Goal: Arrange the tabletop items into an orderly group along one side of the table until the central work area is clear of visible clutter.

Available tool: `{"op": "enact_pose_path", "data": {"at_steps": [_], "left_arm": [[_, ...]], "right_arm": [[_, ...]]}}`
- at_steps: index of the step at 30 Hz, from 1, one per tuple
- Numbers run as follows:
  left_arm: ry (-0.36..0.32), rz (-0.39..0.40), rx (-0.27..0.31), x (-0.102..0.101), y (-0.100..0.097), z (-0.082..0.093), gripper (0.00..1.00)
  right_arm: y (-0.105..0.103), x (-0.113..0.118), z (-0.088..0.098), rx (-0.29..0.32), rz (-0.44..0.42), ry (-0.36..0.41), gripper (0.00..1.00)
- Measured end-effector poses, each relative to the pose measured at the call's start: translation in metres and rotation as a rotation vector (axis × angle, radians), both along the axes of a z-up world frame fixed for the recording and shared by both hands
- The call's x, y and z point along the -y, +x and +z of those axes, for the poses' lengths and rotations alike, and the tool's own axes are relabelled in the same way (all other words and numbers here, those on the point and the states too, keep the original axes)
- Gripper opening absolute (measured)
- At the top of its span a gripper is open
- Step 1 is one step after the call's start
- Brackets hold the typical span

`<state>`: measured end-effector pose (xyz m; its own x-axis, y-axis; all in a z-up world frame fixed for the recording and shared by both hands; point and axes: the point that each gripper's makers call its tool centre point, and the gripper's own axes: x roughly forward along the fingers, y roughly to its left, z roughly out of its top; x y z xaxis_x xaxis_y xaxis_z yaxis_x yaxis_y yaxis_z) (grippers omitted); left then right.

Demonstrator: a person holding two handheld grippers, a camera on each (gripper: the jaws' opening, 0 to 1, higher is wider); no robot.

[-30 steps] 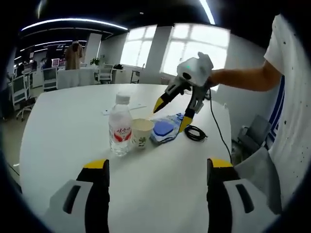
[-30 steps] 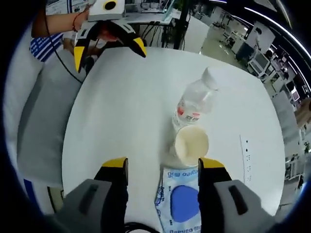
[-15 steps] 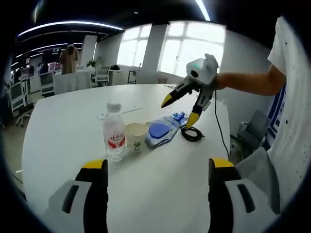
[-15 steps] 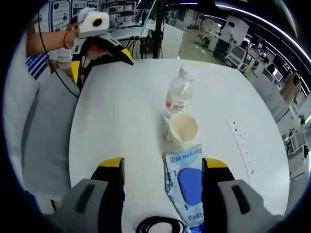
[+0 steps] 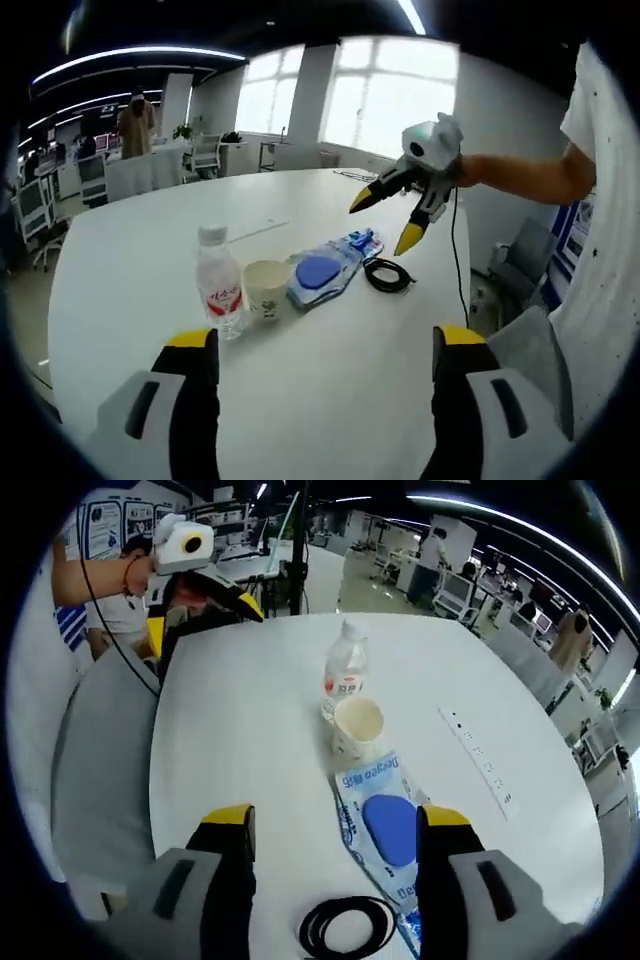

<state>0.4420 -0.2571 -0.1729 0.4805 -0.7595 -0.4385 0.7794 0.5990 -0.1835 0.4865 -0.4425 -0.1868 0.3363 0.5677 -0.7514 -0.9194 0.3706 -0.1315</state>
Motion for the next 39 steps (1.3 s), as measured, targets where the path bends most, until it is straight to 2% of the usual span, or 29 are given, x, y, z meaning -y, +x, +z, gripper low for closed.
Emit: {"op": "enact_pose_path", "data": {"at_steps": [10,24,32,39], "left_arm": [[0.029,-0.027,0.012,0.021,-0.004,0.011,0.93],[0.032,-0.028,0.033,0.048,-0.011,0.029,0.93],[0.039,-0.023,0.039,0.059,-0.018,0.029,0.94],[0.053,-0.006,0.037,0.065,-0.023,0.026,0.94]], "right_arm": [[-0.015,0.046,0.01,0.028,-0.104,0.055,0.65],[-0.048,0.117,0.021,0.05,-0.265,0.12,0.65],[-0.072,0.157,0.019,0.05,-0.346,0.144,0.67],[-0.087,0.181,0.015,0.046,-0.404,0.166,0.67]]}}
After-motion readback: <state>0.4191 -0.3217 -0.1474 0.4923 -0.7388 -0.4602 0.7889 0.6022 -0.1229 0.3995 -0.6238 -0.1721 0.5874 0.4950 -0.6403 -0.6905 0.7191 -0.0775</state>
